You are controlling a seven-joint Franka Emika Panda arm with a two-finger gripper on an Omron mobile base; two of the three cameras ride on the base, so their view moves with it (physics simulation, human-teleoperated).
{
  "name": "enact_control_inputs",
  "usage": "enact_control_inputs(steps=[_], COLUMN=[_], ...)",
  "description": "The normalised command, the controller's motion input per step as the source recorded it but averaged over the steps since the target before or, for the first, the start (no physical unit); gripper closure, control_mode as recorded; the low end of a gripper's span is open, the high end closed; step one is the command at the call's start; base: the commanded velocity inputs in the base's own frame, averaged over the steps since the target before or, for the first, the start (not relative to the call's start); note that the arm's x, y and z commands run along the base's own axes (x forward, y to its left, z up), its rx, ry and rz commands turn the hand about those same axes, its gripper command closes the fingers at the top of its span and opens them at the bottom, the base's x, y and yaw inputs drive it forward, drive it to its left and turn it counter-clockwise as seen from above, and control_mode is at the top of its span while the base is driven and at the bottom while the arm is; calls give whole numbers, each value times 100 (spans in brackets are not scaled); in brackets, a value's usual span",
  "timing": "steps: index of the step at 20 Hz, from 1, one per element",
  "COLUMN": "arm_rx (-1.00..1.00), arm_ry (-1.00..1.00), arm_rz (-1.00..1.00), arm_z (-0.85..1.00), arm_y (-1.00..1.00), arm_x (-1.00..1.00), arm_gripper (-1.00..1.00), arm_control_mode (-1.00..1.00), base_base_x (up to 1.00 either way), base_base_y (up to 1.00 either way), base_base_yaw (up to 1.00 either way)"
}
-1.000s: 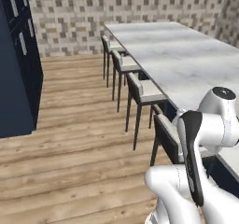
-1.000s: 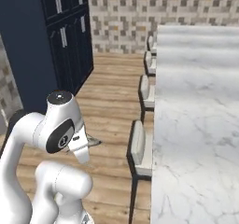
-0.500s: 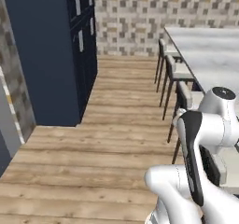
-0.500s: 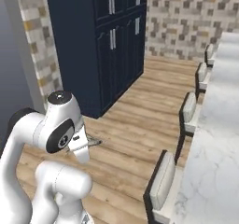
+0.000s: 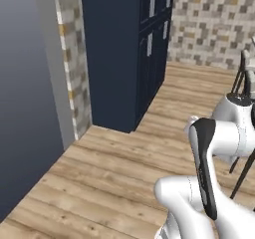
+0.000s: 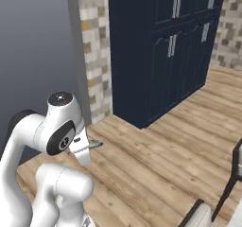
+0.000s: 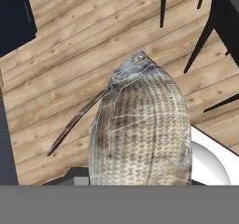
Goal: Place the fish on the rack of the oven, and slide the rack back inside. Close the oven door.
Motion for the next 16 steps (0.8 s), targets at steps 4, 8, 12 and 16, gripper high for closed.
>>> enact_control_inputs(steps=[4,8,12,16], arm_rx=[0,0,0,0], arm_ry=[0,0,0,0], arm_rz=[0,0,0,0], arm_z=[0,0,0,0], arm_y=[0,0,0,0], arm_x=[0,0,0,0], arm_gripper=[100,100,100,100], arm_control_mode=[100,100,100,100], base_base_x=[51,44,44,51], base_base_y=[1,0,0,0], base_base_yaw=[60,62,60,56])
